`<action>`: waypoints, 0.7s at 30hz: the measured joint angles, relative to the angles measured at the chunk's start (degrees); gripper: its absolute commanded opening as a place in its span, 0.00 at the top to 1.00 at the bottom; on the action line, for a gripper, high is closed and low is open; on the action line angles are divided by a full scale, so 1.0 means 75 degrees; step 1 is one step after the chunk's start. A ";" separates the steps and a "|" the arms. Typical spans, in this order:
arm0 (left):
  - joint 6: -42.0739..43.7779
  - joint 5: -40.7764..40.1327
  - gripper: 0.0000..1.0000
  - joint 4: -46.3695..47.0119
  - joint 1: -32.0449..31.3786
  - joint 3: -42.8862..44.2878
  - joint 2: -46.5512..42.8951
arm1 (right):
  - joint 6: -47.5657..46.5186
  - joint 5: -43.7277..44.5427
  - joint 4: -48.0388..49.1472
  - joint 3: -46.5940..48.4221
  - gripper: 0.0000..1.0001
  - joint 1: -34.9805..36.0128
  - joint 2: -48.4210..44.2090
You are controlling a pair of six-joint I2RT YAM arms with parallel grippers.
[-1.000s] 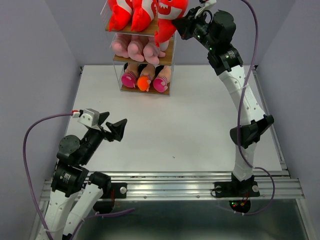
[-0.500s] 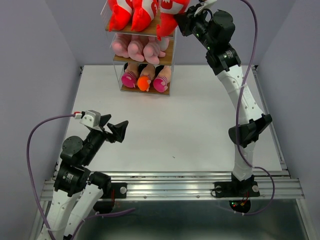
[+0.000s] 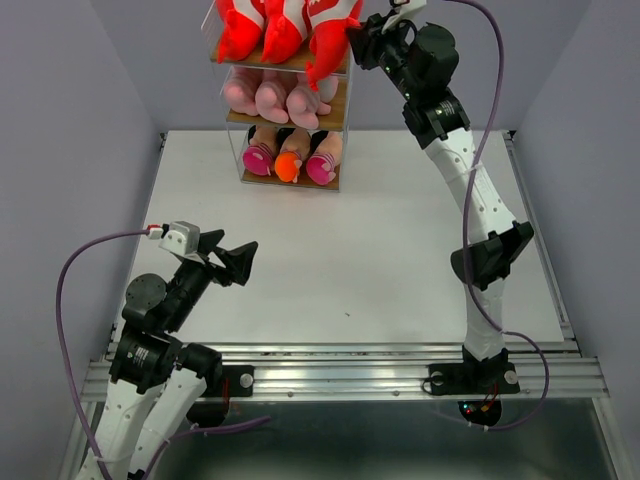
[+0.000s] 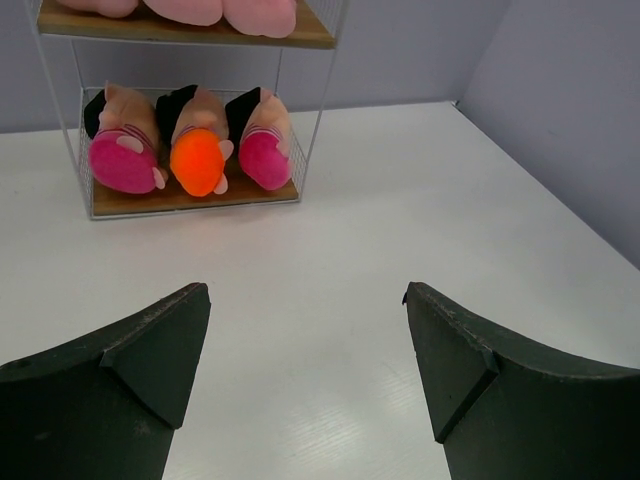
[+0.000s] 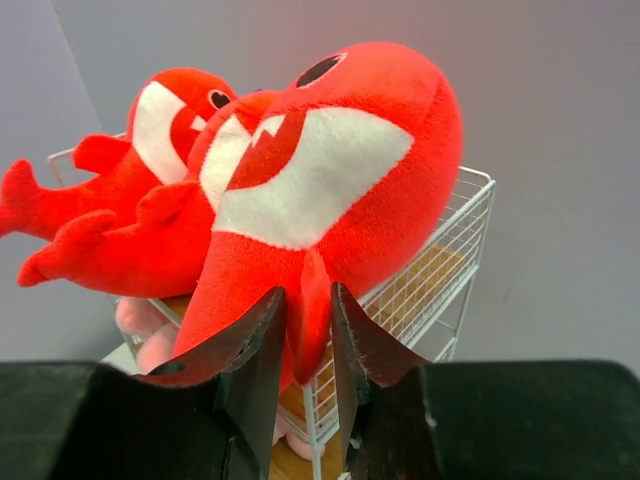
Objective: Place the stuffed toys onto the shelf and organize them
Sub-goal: Place the stuffed toy onto shelf
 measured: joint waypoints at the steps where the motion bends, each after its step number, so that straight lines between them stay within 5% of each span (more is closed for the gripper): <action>1: -0.0012 0.0009 0.10 0.0023 -0.0003 -0.0006 0.0000 | -0.0041 0.0047 0.0009 0.0000 0.69 0.0000 0.0017; 12: -0.0052 0.0038 0.10 0.0114 -0.0003 -0.0032 0.0000 | -0.0353 0.0650 0.0189 0.0210 0.74 -0.0003 0.0184; 21: -0.0163 0.0166 0.10 0.0262 0.0000 -0.0149 0.0041 | -0.0379 0.0758 0.0221 0.0303 0.55 -0.0003 0.0195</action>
